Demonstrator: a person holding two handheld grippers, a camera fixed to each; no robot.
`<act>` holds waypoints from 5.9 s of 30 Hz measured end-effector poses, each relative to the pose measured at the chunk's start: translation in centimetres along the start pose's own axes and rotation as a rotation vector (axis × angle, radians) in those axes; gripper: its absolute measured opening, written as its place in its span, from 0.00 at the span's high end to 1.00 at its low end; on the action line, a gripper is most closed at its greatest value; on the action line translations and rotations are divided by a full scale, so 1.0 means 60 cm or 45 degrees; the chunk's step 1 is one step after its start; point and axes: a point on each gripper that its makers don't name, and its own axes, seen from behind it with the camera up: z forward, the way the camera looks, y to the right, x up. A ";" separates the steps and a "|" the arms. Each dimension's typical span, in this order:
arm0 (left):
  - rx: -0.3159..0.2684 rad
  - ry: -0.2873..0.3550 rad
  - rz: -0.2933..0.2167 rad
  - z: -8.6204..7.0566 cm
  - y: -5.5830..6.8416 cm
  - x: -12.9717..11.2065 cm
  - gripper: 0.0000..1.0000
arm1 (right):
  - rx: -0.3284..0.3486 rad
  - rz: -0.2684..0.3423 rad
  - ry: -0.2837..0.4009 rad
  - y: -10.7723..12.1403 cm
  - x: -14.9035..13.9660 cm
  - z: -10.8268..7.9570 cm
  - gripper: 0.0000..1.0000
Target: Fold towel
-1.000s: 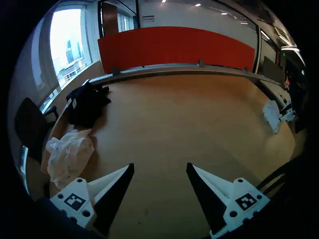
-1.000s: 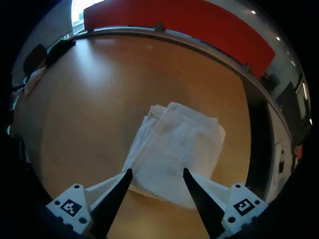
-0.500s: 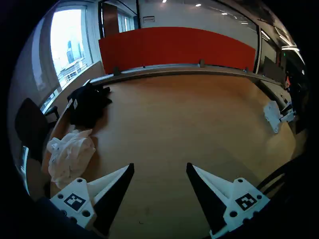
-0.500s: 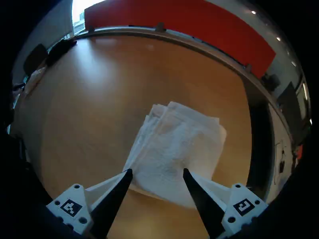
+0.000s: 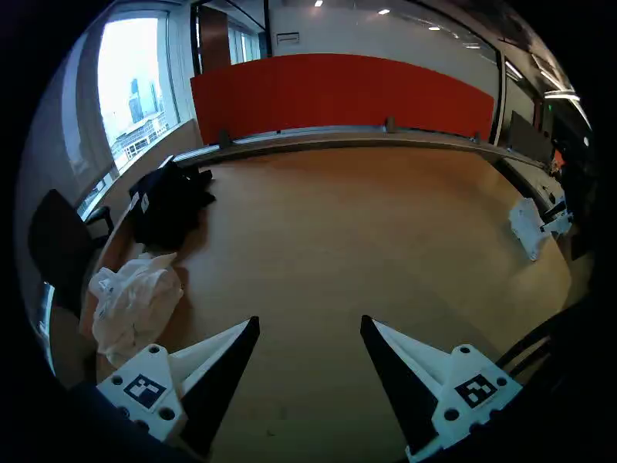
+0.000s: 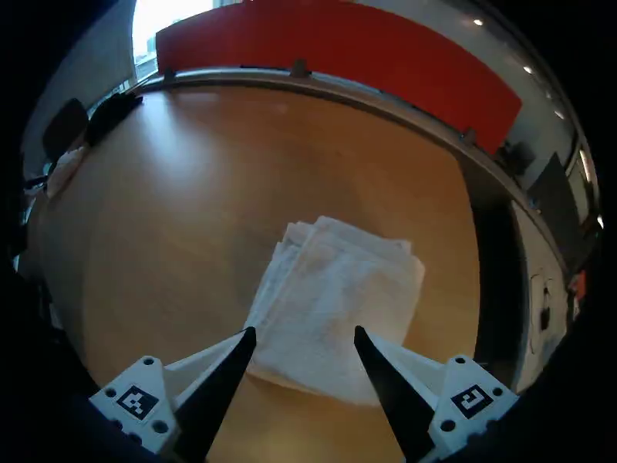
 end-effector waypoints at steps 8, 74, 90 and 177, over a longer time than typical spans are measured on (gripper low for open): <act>0.002 0.009 0.000 -0.002 -0.003 0.008 0.03 | -0.047 0.151 0.125 0.007 0.039 -0.011 0.01; 0.145 0.516 -0.092 -0.001 -0.071 0.240 0.03 | -0.374 0.384 0.997 -0.011 0.290 -0.201 0.02; 0.108 0.603 -0.075 -0.009 -0.077 0.295 0.03 | -0.292 0.340 1.090 -0.140 0.384 -0.211 0.01; 0.156 0.934 -0.092 0.123 -0.093 0.166 0.03 | -0.272 0.316 1.159 -0.329 0.431 -0.156 0.01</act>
